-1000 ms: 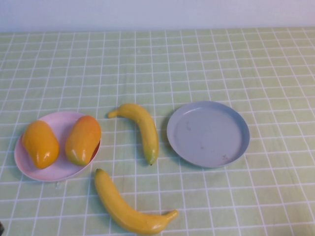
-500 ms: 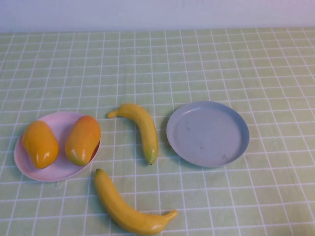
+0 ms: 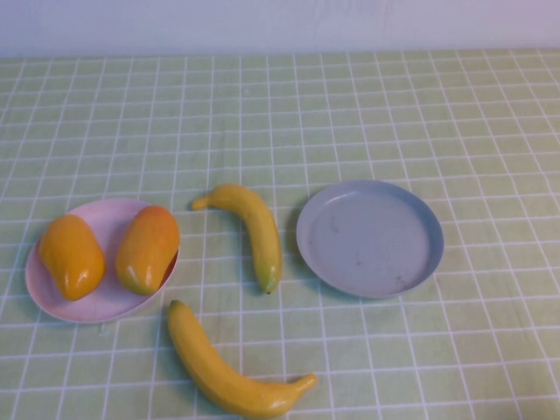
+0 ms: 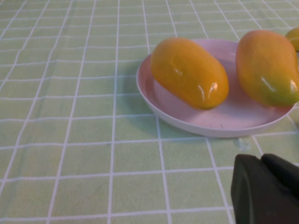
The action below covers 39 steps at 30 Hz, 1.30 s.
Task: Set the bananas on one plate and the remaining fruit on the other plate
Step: Put another type of fruit in the right plate
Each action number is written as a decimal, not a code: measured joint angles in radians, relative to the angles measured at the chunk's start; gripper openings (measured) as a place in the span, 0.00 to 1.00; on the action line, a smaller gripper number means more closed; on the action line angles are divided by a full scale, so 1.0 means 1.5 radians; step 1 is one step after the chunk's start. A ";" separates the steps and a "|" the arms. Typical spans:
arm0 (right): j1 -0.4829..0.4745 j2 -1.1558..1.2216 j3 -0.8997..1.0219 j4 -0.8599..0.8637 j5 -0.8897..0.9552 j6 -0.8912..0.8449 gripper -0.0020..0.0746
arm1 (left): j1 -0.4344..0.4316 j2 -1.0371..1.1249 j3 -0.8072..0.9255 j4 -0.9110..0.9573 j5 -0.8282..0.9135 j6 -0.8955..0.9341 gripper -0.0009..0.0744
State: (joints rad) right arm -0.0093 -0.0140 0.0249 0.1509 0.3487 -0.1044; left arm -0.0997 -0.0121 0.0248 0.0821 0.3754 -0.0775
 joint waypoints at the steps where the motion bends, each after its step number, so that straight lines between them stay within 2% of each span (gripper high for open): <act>1: 0.000 0.000 0.000 0.000 0.000 0.000 0.00 | 0.000 0.000 0.000 0.001 0.000 0.000 0.01; 27: 0.000 0.000 0.000 0.009 -0.013 0.000 0.00 | 0.000 0.000 0.000 0.006 0.001 0.001 0.01; 29: 0.000 0.000 0.002 0.065 -0.048 0.007 0.00 | 0.000 0.000 0.000 0.006 0.001 0.001 0.01; 35: 0.000 0.000 0.002 0.415 -0.183 0.012 0.00 | 0.000 0.000 0.000 0.006 0.001 0.001 0.01; 39: 0.000 0.000 0.002 0.510 -0.223 0.012 0.00 | 0.000 0.000 0.000 0.006 0.001 0.001 0.01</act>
State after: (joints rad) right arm -0.0093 -0.0140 0.0272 0.9165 0.0138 -0.0859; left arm -0.0997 -0.0121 0.0248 0.0906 0.3774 -0.0757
